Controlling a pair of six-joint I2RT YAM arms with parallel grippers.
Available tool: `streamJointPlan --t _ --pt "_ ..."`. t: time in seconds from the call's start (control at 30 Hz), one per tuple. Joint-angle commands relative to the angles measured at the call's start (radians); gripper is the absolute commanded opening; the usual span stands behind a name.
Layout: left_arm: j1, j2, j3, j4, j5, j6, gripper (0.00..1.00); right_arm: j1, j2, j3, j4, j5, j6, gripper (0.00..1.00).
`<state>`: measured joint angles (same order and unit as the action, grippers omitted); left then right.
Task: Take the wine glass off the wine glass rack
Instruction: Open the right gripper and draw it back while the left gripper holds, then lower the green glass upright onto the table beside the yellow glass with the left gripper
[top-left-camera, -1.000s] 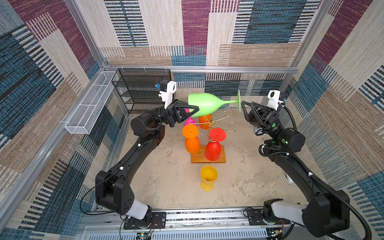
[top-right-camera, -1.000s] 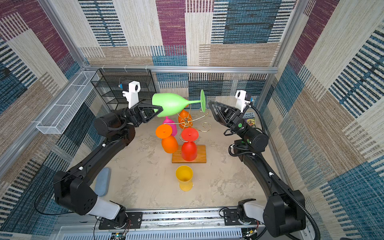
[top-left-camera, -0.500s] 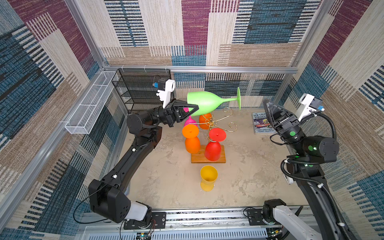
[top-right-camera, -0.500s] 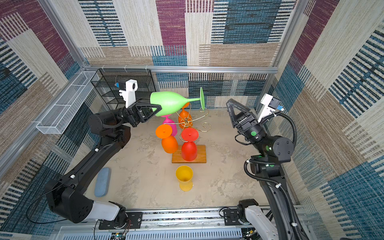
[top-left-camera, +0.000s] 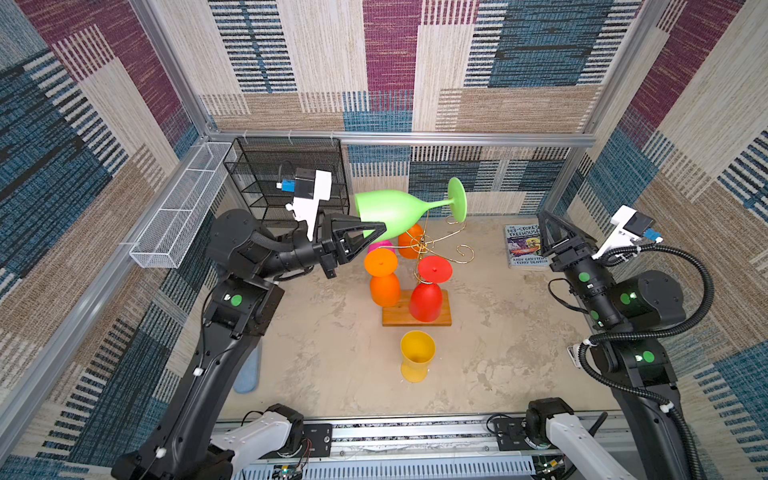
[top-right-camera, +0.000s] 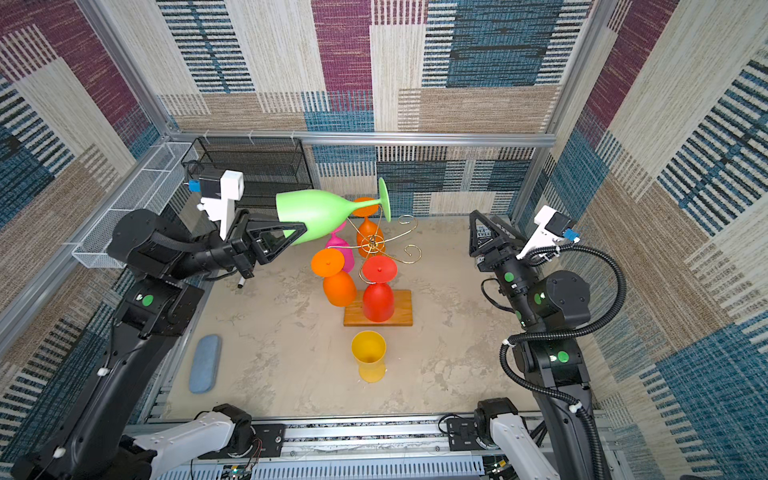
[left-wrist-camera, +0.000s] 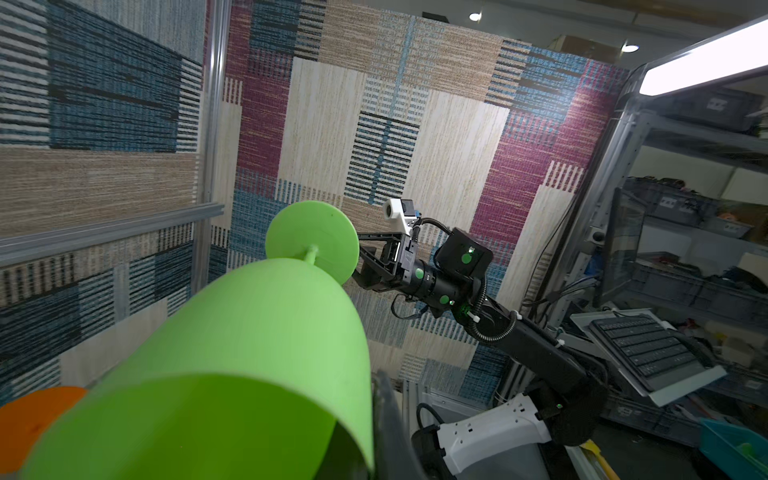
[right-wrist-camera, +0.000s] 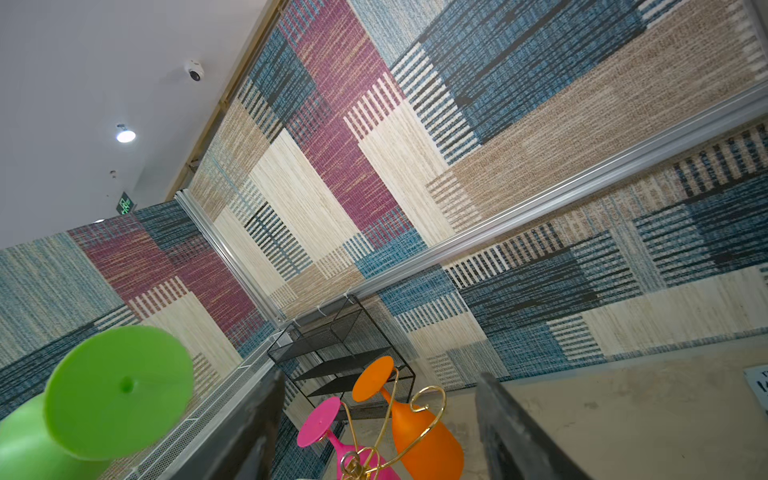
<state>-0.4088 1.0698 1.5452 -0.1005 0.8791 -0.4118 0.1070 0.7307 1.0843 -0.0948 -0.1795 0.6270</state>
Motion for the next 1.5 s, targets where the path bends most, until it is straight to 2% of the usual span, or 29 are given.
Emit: streamJointPlan --t 0.0,0.1,0.27,0.37,0.5,0.63,0.87,0.93,1.13,1.47 --pt "-0.001 -0.068 0.043 -0.353 -0.267 0.243 0.0 0.0 0.002 -0.004 -0.028 0.041 -0.04 0.74" --pt "-0.001 -0.123 0.067 -0.502 -0.436 0.308 0.0 0.0 0.011 -0.003 -0.032 0.041 -0.046 0.74" --pt "-0.001 -0.153 0.061 -0.709 -0.717 0.34 0.0 0.0 0.032 -0.004 -0.036 0.033 -0.046 0.74" --pt "-0.001 -0.148 0.029 -0.795 -0.824 0.349 0.0 0.0 0.046 -0.003 -0.044 0.025 -0.047 0.74" --pt "-0.001 -0.131 -0.005 -0.878 -0.827 0.363 0.0 0.0 0.06 0.003 -0.062 0.025 -0.056 0.74" --pt "0.0 -0.099 -0.051 -0.94 -0.769 0.354 0.0 0.0 0.071 0.003 -0.074 0.02 -0.061 0.74" --pt "-0.017 -0.102 -0.235 -0.958 -0.688 0.275 0.0 0.0 0.094 -0.018 -0.074 -0.004 -0.044 0.74" --pt "-0.056 -0.102 -0.291 -0.956 -0.692 0.263 0.0 0.0 0.103 -0.018 -0.074 -0.007 -0.043 0.74" --pt "-0.24 -0.082 -0.392 -0.956 -0.808 0.213 0.0 0.0 0.12 -0.029 -0.058 -0.036 -0.026 0.74" --pt "-0.408 0.016 -0.436 -0.955 -0.896 0.152 0.0 0.0 0.14 -0.038 -0.053 -0.047 -0.026 0.74"
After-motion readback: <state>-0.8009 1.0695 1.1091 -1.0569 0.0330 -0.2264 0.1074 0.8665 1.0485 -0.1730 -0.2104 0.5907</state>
